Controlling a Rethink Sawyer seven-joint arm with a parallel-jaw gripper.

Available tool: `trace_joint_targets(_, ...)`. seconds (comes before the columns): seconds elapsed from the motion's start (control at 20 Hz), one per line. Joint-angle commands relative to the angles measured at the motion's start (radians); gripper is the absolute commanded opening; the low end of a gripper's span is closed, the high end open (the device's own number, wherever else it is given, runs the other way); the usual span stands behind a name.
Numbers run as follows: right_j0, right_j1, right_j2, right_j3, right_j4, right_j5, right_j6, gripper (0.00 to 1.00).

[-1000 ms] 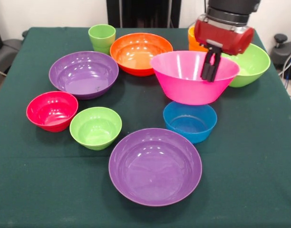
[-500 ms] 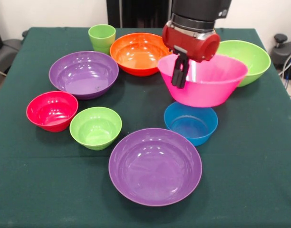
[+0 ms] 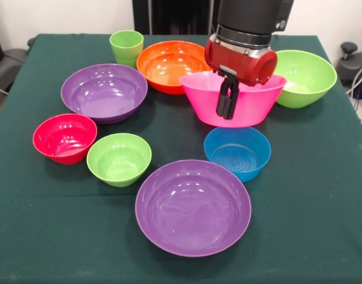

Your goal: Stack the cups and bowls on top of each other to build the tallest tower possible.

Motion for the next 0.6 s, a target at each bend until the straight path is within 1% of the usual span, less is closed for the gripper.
trace_joint_targets(0.05,0.002,0.056,0.096,-0.055,-0.047,-0.03,-0.003,0.0)
trace_joint_targets(0.35,0.019,0.058,0.075,-0.075,-0.041,-0.01,0.007,0.0)
trace_joint_targets(0.45,0.025,0.051,0.07,-0.091,-0.035,0.023,0.005,0.0)
trace_joint_targets(0.55,0.031,0.039,0.068,-0.1,-0.025,0.08,0.002,0.0)
trace_joint_targets(0.6,0.043,0.029,0.057,-0.1,-0.021,0.106,0.01,0.0)
